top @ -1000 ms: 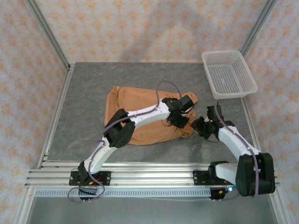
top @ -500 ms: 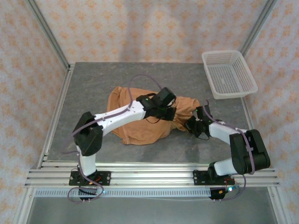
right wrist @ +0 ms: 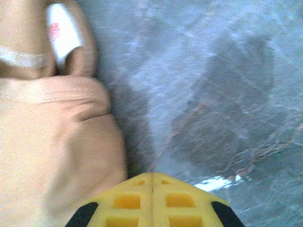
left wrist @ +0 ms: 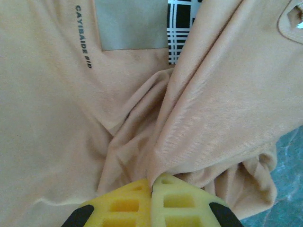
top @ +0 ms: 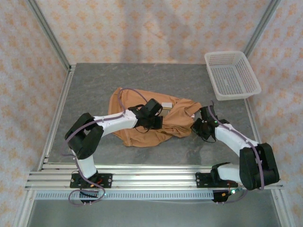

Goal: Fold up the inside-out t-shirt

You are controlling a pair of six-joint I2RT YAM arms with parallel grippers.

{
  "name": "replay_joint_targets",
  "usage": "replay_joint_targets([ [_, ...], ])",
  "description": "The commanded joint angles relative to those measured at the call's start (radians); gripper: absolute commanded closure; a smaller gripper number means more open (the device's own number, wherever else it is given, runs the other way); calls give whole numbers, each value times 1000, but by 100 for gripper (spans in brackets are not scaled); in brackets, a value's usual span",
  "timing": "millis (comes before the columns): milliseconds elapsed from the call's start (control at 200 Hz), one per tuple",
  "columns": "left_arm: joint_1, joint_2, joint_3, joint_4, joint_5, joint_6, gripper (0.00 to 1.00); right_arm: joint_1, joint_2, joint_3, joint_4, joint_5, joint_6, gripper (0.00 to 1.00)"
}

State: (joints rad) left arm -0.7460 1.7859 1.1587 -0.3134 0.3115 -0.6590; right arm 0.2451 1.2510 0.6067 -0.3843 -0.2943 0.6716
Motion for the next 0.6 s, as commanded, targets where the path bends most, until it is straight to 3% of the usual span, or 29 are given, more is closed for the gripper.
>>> replay_joint_targets([
  [0, -4, -29, 2, 88, 29, -30, 96, 72, -57, 78, -54, 21, -43, 97],
  [115, -6, -26, 16, 91, 34, -31, 98, 151, -48, 101, 34, -20, -3, 87],
  [270, -7, -23, 25, 89, 38, -33, 98, 262, 64, 160, 68, 14, 33, 83],
  [395, -6, -26, 26, 86, 36, -33, 99, 297, 141, 181, 75, 35, 47, 76],
  [595, -6, -34, 26, 77, 32, -25, 100, 310, 187, 185, 102, 41, 57, 57],
])
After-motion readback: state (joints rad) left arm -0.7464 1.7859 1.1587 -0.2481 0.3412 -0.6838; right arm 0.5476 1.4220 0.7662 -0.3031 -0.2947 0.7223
